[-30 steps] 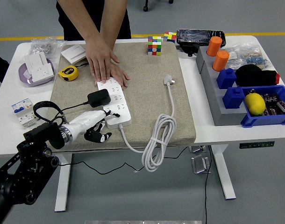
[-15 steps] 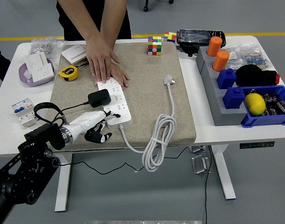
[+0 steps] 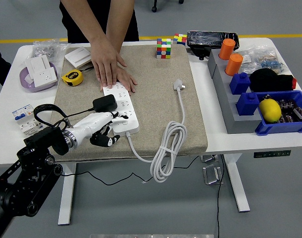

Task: Pick up the plug,place it near the board,insert it into the board,press the button

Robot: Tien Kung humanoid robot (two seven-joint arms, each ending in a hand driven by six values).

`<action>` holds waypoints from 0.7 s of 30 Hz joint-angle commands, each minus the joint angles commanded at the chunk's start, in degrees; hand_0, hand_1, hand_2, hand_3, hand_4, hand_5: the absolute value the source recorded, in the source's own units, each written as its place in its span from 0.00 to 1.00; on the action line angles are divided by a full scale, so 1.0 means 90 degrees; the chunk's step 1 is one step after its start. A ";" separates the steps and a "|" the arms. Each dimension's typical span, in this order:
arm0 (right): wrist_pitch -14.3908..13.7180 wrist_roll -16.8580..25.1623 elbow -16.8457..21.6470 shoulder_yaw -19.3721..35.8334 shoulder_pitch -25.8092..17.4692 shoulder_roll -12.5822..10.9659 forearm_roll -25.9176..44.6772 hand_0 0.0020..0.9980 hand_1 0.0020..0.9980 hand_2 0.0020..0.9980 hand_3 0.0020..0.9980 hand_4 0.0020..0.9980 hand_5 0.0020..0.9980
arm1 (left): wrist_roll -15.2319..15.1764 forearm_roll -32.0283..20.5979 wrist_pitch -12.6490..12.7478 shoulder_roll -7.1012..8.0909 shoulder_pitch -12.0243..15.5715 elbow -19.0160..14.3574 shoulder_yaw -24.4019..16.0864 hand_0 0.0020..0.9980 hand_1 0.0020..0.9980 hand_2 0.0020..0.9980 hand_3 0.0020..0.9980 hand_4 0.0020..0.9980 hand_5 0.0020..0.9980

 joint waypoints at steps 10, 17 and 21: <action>0.0000 -0.0004 0.0000 0.0010 0.0009 0.0006 -0.0007 0.84 0.76 0.75 0.78 1.00 1.00 | 0.0030 -0.0261 0.0902 -0.0086 -0.0038 -0.0504 -0.0252 0.19 0.05 0.15 0.68 0.63 0.00; 0.0002 -0.0003 -0.0003 -0.0010 0.0003 0.0006 0.0009 0.84 0.76 0.75 0.78 1.00 1.00 | 0.0482 -0.2067 0.0508 -0.0181 -0.0225 -0.0216 -0.0502 0.38 0.40 0.42 0.58 0.65 0.00; 0.0003 -0.0004 0.0001 -0.0033 0.0009 0.0006 0.0006 0.84 0.76 0.75 0.78 1.00 1.00 | 0.0608 -0.3143 0.0423 -0.0226 -0.0383 0.0135 -0.0646 0.78 0.85 0.81 0.81 0.91 0.12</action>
